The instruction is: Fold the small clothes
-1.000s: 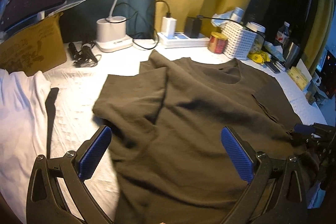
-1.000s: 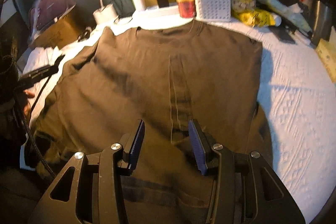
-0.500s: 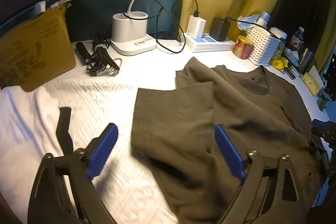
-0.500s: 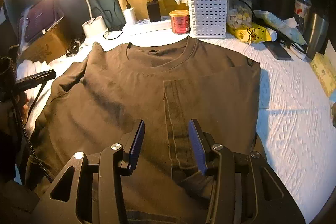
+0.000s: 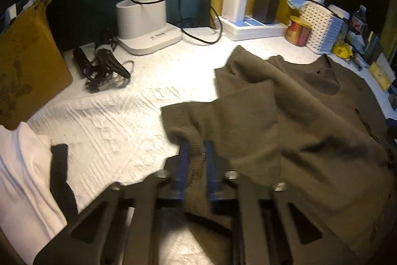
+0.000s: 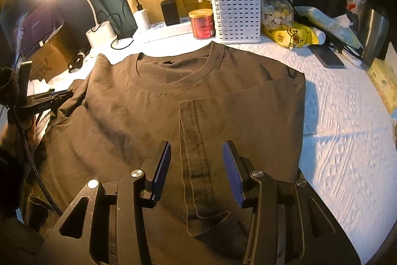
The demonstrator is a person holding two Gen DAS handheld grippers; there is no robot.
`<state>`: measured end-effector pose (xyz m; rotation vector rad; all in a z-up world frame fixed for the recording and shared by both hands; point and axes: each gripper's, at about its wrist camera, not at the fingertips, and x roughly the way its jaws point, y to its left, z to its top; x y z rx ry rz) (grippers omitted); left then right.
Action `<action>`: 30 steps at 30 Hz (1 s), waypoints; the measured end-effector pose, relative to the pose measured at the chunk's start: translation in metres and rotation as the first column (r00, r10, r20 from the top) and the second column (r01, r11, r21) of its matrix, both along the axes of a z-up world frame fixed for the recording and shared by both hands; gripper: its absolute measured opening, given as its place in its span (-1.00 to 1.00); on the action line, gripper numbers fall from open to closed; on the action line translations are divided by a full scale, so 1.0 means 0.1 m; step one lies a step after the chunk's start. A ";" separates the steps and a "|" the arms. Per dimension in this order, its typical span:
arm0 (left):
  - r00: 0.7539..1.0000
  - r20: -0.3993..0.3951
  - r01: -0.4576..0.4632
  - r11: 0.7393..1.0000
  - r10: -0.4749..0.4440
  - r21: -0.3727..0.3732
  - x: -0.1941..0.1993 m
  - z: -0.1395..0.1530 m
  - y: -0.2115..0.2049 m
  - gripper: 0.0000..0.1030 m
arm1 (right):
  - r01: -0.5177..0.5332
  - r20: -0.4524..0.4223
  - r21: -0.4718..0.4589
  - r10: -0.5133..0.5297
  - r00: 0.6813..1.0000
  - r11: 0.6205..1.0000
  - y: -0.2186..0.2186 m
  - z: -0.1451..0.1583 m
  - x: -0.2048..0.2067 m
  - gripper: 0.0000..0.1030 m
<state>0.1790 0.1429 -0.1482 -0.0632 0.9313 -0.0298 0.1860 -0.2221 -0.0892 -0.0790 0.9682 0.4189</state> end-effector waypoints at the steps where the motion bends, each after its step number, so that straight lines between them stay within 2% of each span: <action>1: 1.000 0.015 -0.011 1.000 0.011 0.003 -0.03 0.02 0.01 -0.85 | -0.003 0.000 0.003 0.003 1.000 1.000 0.00 0.00 0.00 -0.10; 8: 0.987 0.116 -0.118 0.993 0.114 0.024 -0.28 0.27 0.12 -0.86 | -0.014 0.015 0.025 0.013 1.000 1.000 -0.06 0.06 -0.06 -0.10; 16: 0.968 0.225 -0.125 0.991 0.110 0.054 -0.46 0.64 -0.14 -0.86 | -0.002 0.036 0.051 0.000 0.999 0.999 -0.25 0.13 -0.16 -0.10; 22: 0.969 0.243 -0.060 0.995 0.039 0.077 -0.40 0.76 -0.48 -0.86 | 0.025 0.043 0.073 -0.028 0.999 0.997 -0.47 0.14 -0.21 -0.10; 30: 0.976 0.197 0.073 0.992 -0.092 0.102 -0.20 0.63 -1.05 -0.86 | 0.069 0.052 0.098 -0.074 0.996 0.993 -0.79 0.15 -0.27 -0.10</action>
